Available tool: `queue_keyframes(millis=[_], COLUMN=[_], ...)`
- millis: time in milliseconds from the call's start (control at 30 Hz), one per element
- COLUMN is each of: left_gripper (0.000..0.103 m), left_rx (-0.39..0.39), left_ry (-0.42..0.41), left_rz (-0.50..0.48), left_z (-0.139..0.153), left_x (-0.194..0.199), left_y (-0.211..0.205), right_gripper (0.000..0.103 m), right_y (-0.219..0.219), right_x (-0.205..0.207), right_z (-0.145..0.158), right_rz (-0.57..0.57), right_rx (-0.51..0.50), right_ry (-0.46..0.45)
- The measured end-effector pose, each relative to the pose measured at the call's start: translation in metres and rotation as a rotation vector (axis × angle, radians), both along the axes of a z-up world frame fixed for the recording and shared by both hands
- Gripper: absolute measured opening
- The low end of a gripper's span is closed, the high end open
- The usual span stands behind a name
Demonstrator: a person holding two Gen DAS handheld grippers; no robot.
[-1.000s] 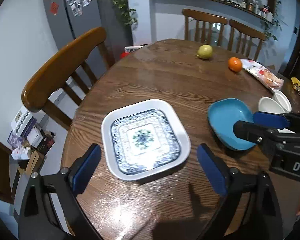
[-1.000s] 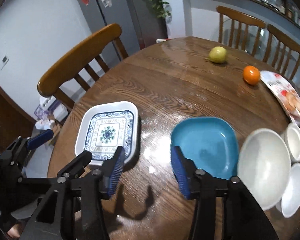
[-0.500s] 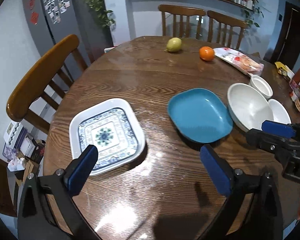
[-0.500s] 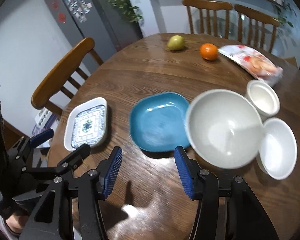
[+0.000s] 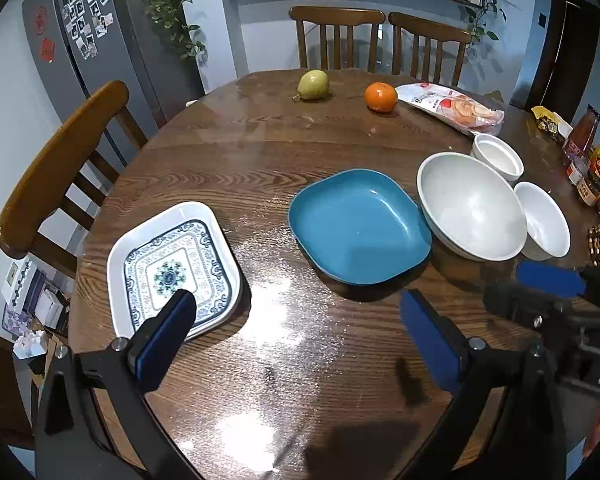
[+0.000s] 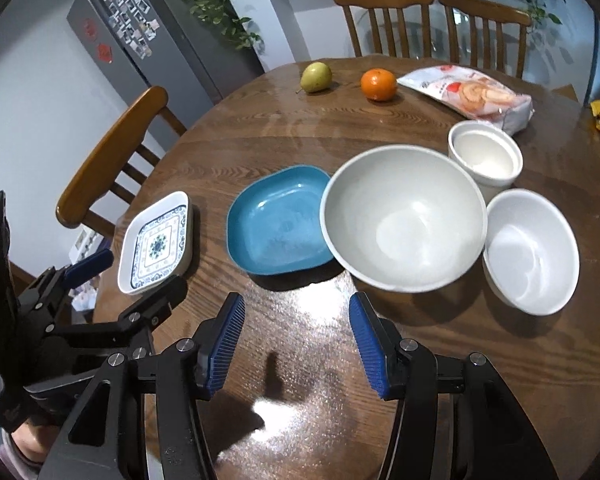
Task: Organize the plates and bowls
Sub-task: 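Move both grippers back toward the teal square plate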
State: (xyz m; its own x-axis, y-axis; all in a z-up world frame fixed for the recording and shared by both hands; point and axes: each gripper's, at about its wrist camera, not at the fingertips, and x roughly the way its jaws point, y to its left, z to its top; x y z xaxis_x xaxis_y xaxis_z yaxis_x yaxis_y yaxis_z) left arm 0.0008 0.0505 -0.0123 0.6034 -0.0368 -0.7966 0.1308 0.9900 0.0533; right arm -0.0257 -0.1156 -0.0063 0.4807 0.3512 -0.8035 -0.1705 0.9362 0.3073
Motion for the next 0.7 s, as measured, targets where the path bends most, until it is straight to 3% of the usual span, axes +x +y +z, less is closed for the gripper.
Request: queue_keyframes(millis=[700], left_gripper=[0.101], left_rx=[0.001], left_ry=[0.066], left_rz=[-0.057], left_z=[-0.032], left_x=[0.042], left_y=[-0.015], right_gripper=[0.055], right_y=[-0.003], right_x=[0.011], right_z=[-0.033], right_rz=[-0.060], right_rx=[0.012], right_ry=[0.075])
